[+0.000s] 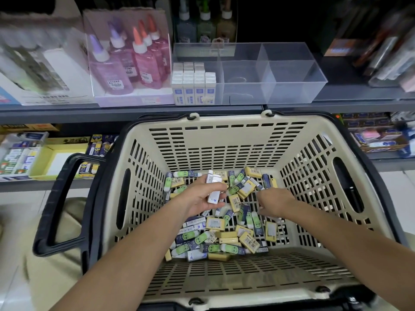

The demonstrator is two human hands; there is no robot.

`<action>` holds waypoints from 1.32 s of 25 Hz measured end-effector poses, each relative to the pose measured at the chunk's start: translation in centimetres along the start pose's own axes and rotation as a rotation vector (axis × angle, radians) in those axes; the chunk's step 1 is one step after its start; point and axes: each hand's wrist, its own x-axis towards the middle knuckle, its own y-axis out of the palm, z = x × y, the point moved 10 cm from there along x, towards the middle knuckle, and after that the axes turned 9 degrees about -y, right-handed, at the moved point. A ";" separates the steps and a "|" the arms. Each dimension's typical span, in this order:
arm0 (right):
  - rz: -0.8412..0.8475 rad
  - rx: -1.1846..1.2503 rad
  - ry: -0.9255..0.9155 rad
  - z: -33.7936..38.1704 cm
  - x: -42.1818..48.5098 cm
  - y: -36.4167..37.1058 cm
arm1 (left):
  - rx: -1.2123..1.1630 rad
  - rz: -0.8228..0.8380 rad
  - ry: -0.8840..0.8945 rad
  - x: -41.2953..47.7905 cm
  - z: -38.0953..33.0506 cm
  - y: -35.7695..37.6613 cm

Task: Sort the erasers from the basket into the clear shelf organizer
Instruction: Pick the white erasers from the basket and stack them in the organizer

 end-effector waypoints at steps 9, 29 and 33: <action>-0.375 1.268 -0.187 1.7 -2.3 -10.5 | 0.063 0.032 0.044 -1.6 -2.9 1.4; -0.508 1.205 -0.262 3.1 -4.2 -24.7 | 0.541 -0.294 0.630 -10.1 -16.4 1.2; -0.756 1.102 -0.257 0.7 -5.3 -31.1 | 0.277 -0.204 0.632 -11.4 -19.7 0.4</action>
